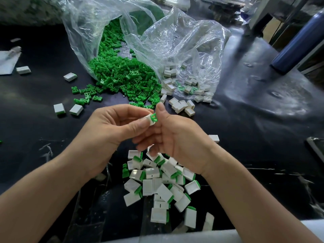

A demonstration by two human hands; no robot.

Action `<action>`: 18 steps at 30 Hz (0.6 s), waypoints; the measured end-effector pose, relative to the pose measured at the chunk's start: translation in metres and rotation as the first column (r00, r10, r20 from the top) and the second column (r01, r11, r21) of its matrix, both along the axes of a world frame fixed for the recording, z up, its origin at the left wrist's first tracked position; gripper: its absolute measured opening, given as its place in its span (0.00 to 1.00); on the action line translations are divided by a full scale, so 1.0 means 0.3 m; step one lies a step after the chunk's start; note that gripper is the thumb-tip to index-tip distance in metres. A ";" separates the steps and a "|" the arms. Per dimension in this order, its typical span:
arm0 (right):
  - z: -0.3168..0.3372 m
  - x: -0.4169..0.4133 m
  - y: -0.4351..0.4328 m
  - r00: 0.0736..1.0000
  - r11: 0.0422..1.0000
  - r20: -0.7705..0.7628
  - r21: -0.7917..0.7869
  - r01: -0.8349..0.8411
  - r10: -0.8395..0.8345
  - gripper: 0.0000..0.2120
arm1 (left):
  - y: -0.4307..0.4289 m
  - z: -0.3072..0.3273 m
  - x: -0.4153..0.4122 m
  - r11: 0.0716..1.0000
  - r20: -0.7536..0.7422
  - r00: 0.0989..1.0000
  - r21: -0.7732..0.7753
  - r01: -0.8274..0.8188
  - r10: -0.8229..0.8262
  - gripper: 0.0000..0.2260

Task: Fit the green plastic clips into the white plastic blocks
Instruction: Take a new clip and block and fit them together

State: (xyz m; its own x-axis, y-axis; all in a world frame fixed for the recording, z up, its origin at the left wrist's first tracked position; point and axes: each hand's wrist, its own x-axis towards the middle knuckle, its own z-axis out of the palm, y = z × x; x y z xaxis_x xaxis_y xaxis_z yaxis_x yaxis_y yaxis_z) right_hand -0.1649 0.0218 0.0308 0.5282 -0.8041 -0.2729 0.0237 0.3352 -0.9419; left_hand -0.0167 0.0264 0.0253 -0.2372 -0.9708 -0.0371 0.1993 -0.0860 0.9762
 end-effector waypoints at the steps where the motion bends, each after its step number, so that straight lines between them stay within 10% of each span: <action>1: 0.001 0.005 0.002 1.000 0.999 0.024 0.033 -0.022 0.021 0.25 | 0.000 -0.001 0.001 1.000 0.002 1.000 -0.001 0.004 -0.004 0.12; 18: 0.006 0.001 0.007 0.990 0.994 -0.136 -0.111 0.022 -0.037 0.22 | 0.010 0.013 0.003 0.994 -0.016 0.997 -0.077 0.077 -0.079 0.10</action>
State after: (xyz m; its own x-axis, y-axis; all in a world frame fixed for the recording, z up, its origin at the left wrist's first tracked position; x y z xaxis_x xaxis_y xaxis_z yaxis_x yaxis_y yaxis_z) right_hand -0.1646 0.0240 0.0327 0.4672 -0.8477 -0.2513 -0.1008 0.2313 -0.9677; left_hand -0.0157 0.0293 0.0291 -0.3121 -0.9491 0.0417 0.2133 -0.0273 0.9766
